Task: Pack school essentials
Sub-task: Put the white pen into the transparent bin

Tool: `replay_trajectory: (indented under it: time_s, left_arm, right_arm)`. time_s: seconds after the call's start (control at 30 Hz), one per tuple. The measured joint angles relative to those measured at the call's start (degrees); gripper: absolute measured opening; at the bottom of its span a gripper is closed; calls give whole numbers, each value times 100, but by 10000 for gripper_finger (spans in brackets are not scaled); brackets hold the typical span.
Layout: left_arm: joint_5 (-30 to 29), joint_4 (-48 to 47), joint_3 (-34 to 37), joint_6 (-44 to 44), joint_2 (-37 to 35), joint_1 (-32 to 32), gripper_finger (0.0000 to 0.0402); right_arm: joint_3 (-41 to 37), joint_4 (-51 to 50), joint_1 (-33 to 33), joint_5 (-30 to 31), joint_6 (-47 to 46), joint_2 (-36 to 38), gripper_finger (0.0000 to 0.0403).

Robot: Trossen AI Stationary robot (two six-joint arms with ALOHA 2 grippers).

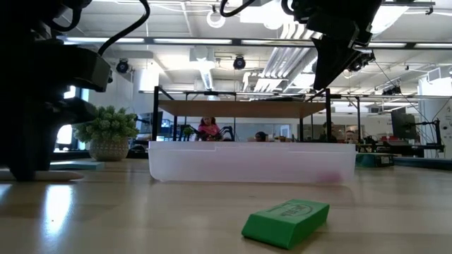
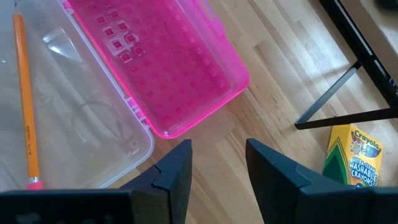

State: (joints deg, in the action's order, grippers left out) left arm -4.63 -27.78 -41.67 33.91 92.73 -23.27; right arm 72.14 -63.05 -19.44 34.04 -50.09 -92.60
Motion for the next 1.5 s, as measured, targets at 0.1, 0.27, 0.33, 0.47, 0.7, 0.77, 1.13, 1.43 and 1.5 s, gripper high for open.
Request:
replay_trajectory:
  time_s: [0.1,0.27,0.33,0.47,0.7,0.77,1.13,1.43,1.5]
  left_arm:
    - [9,23,0,-166,0,0,37]
    - [8,21,-78,-416,22,0,17]
    - [4,-19,-140,-526,45,-7,14]
    - [-17,-80,-290,-675,87,-7,13]
    - [-160,4,-528,-822,56,-6,10]
    - [-208,-81,-553,-838,-53,-2,10]
    - [-881,-487,-1378,-1665,-306,345,10]
    - [-1144,21,-2096,-2950,-308,967,10]
    - [-945,346,-2111,-3090,-313,1085,10]
  right_arm:
    - [0,-2,0,1,-23,0,142]
    - [0,-2,0,2,-43,0,142]
    - [0,-2,0,0,-43,0,142]
    - [0,-2,0,0,-44,0,142]
    - [0,-4,0,2,-44,0,142]
    - [0,-4,0,0,-44,0,142]
    - [0,9,0,1,-44,0,142]
    - [0,-74,125,372,-570,0,142]
    - [0,-206,165,438,-742,20,142]
